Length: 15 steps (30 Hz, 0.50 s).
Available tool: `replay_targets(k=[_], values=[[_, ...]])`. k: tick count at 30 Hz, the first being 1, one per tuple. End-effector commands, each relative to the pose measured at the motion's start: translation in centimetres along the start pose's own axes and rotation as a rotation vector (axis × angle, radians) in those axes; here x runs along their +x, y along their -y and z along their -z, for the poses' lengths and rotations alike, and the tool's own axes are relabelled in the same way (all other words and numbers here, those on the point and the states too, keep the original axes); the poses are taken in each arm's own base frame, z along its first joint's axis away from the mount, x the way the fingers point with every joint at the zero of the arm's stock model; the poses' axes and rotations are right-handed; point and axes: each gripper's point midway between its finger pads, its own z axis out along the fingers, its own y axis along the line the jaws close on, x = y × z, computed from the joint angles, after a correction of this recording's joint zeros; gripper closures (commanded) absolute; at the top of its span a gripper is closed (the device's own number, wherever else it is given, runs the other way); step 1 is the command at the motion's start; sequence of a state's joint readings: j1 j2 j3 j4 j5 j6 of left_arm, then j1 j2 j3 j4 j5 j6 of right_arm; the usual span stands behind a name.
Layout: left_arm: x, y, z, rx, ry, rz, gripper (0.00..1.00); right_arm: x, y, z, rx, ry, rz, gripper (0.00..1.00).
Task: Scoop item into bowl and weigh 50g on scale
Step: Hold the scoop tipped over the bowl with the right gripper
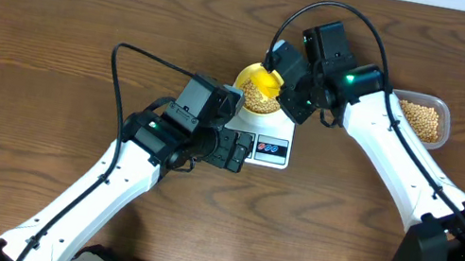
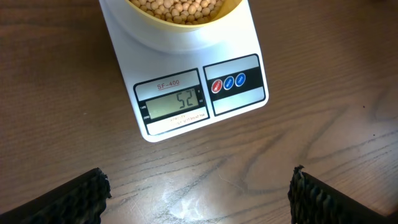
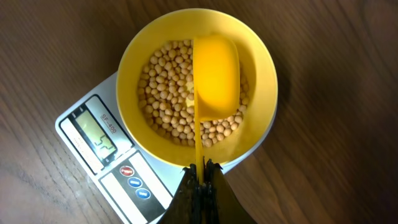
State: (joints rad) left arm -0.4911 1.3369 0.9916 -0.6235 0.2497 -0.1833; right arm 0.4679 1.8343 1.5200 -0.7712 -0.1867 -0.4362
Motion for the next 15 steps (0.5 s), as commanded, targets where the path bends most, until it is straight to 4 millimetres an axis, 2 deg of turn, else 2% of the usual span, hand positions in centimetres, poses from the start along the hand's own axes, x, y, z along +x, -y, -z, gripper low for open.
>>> replay_targets(k=[1, 15], values=[[0.15, 0.04, 0.19, 0.005, 0.004, -0.006, 0.06, 0.42, -0.79, -0.45, -0.024, -0.015, 0.018, 0.99], [0.15, 0.04, 0.19, 0.005, 0.004, -0.006, 0.06, 0.69, -1.38, -0.43, -0.054, -0.024, 0.014, 0.99]])
